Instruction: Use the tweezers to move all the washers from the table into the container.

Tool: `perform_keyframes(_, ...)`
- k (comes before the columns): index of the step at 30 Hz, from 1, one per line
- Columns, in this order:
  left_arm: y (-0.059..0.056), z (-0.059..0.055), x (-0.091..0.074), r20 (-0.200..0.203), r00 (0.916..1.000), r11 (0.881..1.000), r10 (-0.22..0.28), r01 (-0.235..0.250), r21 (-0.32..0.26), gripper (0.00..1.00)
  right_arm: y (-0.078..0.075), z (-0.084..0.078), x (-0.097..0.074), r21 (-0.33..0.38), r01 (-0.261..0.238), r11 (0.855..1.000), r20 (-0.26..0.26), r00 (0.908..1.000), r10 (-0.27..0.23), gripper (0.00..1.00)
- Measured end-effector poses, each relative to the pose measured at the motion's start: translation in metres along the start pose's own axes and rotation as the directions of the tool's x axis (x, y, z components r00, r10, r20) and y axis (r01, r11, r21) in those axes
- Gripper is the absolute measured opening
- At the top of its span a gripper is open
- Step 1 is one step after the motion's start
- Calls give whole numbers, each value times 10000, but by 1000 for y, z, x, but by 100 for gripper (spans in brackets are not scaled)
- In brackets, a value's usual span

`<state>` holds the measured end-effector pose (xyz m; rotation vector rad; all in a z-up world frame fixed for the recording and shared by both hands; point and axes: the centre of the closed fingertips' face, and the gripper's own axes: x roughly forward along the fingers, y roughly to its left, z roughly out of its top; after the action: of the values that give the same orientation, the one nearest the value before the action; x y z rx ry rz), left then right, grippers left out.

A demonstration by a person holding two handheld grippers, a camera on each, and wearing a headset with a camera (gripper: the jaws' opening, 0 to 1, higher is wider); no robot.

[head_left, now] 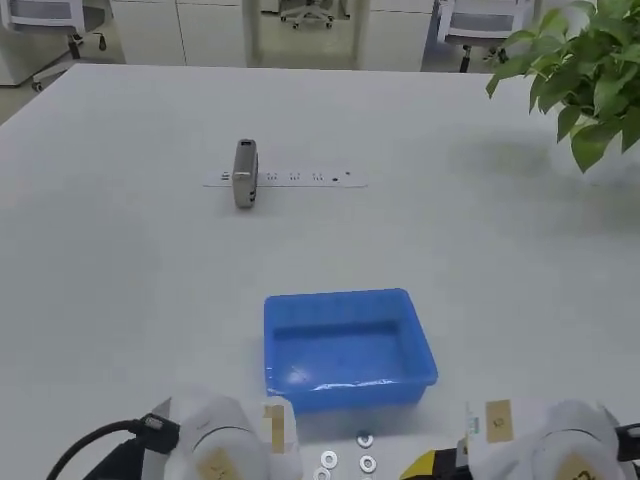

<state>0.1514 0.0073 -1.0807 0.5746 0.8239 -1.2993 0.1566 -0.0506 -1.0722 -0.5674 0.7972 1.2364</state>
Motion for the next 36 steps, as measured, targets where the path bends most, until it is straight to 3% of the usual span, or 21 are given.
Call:
perform_keyframes(6,5,1,2,-125,9997,9988,231,-225,442,0,0,0,2,-64,-44,10000,-20,10000,44,19)
perform_keyframes(12,3,4,2,-41,9998,9952,213,-208,957,0,0,1,4,-168,-42,9999,-2,10000,42,19)
perform_keyframes(22,0,28,-27,650,9966,9852,502,-601,1604,0,1,0,3,-290,107,9995,70,9999,-105,17)
perform_keyframes(29,-12,46,-48,1094,9929,9781,460,-670,1968,0,5,8,2,-330,51,9994,508,9987,-34,14)
perform_keyframes(36,-19,64,-60,1246,9909,9666,514,-808,2433,0,11,16,8,-403,-132,9991,781,9968,163,13)
